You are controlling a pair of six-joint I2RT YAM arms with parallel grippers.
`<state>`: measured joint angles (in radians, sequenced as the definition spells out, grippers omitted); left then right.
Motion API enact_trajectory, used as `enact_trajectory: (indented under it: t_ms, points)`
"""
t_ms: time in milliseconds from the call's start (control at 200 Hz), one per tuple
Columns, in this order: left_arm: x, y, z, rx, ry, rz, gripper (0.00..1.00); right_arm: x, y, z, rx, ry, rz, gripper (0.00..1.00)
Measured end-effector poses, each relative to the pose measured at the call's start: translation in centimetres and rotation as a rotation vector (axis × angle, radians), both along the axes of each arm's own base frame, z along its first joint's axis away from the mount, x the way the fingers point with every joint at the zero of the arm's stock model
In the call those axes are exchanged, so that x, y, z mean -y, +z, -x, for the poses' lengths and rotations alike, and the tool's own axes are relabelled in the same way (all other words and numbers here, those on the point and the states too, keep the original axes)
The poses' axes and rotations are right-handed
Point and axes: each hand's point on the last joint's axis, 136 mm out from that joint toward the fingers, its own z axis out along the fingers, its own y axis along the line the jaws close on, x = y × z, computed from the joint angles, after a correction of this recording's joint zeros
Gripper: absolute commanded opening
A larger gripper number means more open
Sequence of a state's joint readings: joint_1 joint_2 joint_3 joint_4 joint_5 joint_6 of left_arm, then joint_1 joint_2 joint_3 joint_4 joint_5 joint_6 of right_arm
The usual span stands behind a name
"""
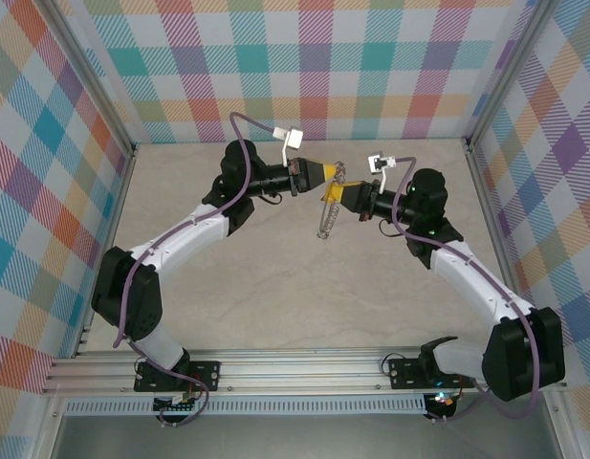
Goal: Put the keys on the keyring
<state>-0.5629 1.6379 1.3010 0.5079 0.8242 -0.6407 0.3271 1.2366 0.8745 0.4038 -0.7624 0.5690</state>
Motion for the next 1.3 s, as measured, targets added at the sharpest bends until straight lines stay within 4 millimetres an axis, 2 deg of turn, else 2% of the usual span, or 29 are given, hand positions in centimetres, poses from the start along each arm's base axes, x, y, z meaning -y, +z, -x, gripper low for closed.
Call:
enact_trajectory:
  t_ms: [300,600,860,1110,1305]
  points:
    - [0.0,-0.4,-0.3,-0.006,0.018,-0.005,0.0,0.5,-0.4,0.0,0.004,-0.034,0.034,0.0]
    - [-0.4,-0.5,0.7,0.054,0.017,-0.055,0.0,2.0,0.1,0.5,0.007,-0.069,0.108,0.0]
    - [-0.7,-1.1,1.2,0.097,0.016,-0.114,0.0,2.1,0.1,0.9,-0.002,-0.056,0.168,0.0]
    - [-0.8,-1.5,1.5,0.129,0.006,-0.157,0.0,2.3,1.1,1.0,0.016,-0.051,0.221,0.0]
    - [-0.8,-1.5,1.7,0.139,-0.004,-0.166,0.0,2.1,0.6,0.7,-0.005,-0.038,0.251,0.0]
